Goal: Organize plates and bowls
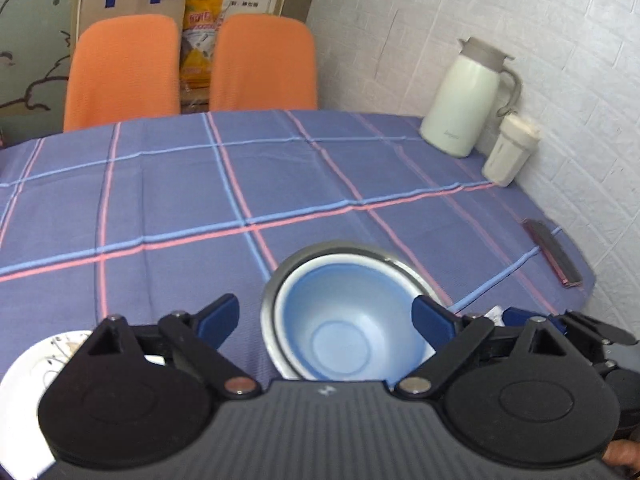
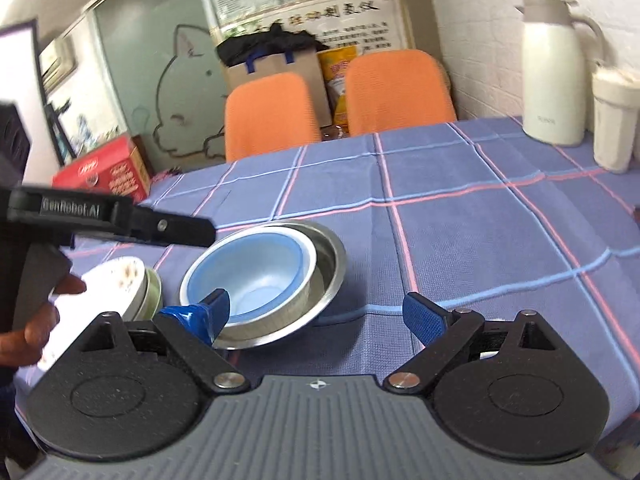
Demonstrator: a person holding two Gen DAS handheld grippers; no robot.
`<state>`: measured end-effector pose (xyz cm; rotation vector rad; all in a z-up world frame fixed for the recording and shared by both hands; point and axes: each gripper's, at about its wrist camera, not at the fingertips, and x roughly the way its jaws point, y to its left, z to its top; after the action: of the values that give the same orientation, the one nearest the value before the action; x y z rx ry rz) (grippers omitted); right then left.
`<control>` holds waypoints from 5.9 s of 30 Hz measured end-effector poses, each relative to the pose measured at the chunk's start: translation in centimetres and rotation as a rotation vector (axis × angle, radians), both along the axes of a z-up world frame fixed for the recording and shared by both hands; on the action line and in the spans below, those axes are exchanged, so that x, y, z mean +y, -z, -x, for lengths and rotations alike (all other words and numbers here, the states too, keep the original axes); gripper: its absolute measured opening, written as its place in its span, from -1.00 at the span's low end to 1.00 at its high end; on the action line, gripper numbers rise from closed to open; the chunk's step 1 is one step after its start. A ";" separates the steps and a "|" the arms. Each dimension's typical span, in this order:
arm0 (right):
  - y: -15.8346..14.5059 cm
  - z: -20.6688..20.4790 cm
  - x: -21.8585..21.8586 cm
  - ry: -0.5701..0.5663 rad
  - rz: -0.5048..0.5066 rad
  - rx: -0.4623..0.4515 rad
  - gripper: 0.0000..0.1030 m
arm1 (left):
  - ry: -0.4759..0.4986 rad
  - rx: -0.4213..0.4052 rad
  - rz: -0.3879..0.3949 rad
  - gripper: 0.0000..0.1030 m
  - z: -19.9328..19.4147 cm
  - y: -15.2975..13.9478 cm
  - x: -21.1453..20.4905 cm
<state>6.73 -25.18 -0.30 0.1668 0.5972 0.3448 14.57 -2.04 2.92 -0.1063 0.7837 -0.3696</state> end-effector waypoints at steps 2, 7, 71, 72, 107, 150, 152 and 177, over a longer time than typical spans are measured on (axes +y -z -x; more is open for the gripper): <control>0.4 -0.5 -0.2 0.015 -0.024 0.015 0.57 | -0.018 0.021 -0.036 0.81 -0.8 0.5 0.1; 0.6 -2.2 0.6 0.035 0.007 0.051 0.57 | -0.040 0.083 -0.087 0.81 -3.1 1.4 0.3; 3.1 -5.1 4.8 0.047 0.178 0.093 0.51 | 0.056 0.157 -0.189 0.58 -5.8 5.5 -2.3; 3.2 -4.7 4.4 0.038 0.149 0.086 0.49 | 0.066 0.152 -0.185 0.50 -5.6 5.4 -2.4; -2.3 -0.6 15.7 -0.234 0.043 -0.055 0.16 | -0.250 0.093 -0.155 -0.12 4.5 -1.9 10.3; -1.6 1.4 13.3 -0.049 -0.016 -0.011 0.20 | -0.419 -0.191 -0.177 0.44 12.6 -1.9 10.1; -1.5 1.9 12.7 -0.025 -0.018 -0.014 0.20 | -0.415 -0.206 -0.183 0.44 14.1 -1.9 9.2; 2.8 10.2 8.3 0.025 -0.017 -0.001 0.23 | -0.310 -0.062 -0.201 0.44 23.4 6.6 4.3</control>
<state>-3.47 -16.90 -3.07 0.1905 0.5912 0.3260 -8.80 2.23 -3.70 -0.0271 0.7256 0.0005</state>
